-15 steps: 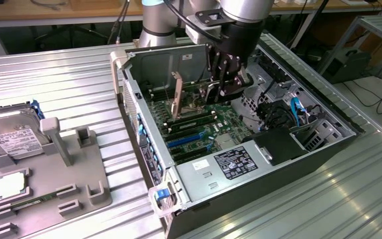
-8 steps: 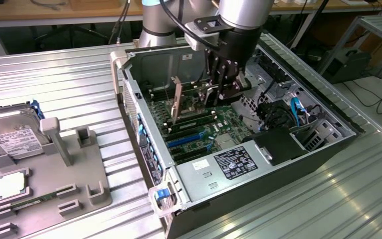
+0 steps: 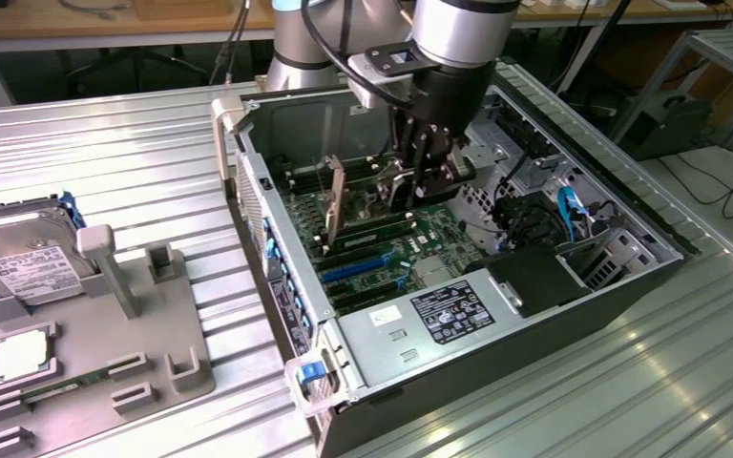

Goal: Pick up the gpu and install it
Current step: 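Insert the gpu into the slot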

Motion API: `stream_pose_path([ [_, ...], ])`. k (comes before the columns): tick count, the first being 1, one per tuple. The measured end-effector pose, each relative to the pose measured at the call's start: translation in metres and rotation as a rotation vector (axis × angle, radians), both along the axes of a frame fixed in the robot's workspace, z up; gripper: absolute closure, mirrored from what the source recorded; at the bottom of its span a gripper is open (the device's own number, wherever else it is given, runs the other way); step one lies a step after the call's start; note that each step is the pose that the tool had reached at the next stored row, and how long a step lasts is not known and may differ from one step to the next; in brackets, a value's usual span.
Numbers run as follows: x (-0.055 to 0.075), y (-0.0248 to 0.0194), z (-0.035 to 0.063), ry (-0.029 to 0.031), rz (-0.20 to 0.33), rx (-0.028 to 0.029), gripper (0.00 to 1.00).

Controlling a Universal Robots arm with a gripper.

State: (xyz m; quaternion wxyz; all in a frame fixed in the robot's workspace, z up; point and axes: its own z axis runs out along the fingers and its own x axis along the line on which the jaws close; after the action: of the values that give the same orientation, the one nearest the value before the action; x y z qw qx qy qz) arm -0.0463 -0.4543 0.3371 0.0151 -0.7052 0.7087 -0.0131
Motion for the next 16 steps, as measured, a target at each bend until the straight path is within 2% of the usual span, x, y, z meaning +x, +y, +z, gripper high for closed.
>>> stream_pose_path([
  [2,-0.003,0.0001,-0.0016,0.0001,-0.002,-0.0111,0.72],
  [3,-0.004,0.0003,-0.0031,0.0000,-0.002,-0.0138,0.72],
  [10,-0.008,0.0022,-0.0147,0.0002,-0.007,-0.0138,0.72],
  [14,-0.008,0.0037,-0.0185,0.0002,-0.011,-0.0074,0.72],
  [16,-0.009,0.0038,-0.0204,0.0001,-0.013,-0.0063,0.72],
])
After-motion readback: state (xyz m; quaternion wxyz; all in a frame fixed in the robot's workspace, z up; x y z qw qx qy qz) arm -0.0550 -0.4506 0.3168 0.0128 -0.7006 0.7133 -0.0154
